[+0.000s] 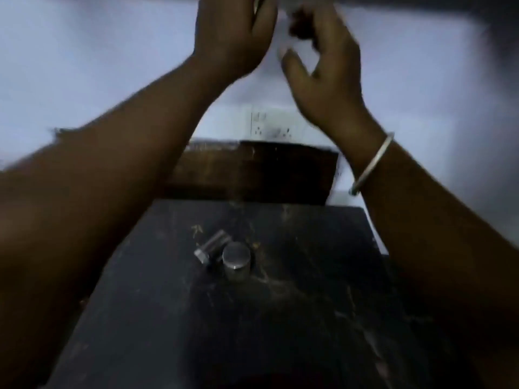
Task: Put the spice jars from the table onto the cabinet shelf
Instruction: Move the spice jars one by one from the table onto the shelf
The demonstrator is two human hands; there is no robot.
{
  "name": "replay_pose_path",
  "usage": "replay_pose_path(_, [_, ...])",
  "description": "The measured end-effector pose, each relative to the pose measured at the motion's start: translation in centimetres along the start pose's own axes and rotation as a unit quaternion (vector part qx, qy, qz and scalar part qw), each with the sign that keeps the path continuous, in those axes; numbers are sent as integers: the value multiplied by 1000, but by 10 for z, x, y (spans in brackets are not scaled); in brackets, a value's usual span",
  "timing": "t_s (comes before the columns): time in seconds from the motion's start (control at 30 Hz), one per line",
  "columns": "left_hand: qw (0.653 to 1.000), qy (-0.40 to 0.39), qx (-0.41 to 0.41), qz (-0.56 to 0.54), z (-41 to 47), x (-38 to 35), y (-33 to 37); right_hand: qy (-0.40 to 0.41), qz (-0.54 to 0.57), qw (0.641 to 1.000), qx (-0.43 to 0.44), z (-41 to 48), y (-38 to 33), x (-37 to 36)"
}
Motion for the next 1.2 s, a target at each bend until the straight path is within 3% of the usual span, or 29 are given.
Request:
replay_pose_path(0.07, [992, -37, 23, -118, -79, 6, 8, -46, 19, 997, -54, -75, 17, -25])
replay_pose_path(0.13, [979, -130, 76, -139, -175, 4, 6, -135, 5, 981, -141, -156, 40, -57])
replay_pose_path(0.27, [914, -238, 303, -130, -361, 5, -24, -385, -3, 876, -293, -307, 68, -130])
replay_pose_path(0.37, [854, -315, 386, -150, -441, 7, -30, -482, -10, 819, -310, -370, 68, -177])
replay_pose_path(0.5, [796, -438, 384, -163, -487, -4, -22, -556, -90, 776, -285, -403, 77, -221])
replay_pose_path(0.57, [764, -473, 401, -179, -498, -7, -22, -554, -115, 777, -276, -404, 81, -230])
replay_pose_path(0.67, [730, -492, 427, -205, -506, -10, -23, -511, -118, 807, -271, -396, 86, -230])
replay_pose_path(0.87, [698, -489, 470, -229, -503, -11, -39, -448, -73, 820, -349, -379, 96, -200])
replay_pose_path(1.0, [678, -397, 527, -325, -456, -11, -41, -392, 22, 826, -403, -342, 87, -165])
replay_pose_path(1.2, [605, -383, 503, -483, -360, -5, 0, -319, 201, 839, -393, -252, 39, -101])
Point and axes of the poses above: each hand's wrist, its own z-axis towards the middle knuckle, its own x-axis out of the back of the hand, y = z × x, the point moved 8 cm from there along z, towards the middle knuckle, and after that the axes turned 2 degrees about z, right-handed, at the moved point
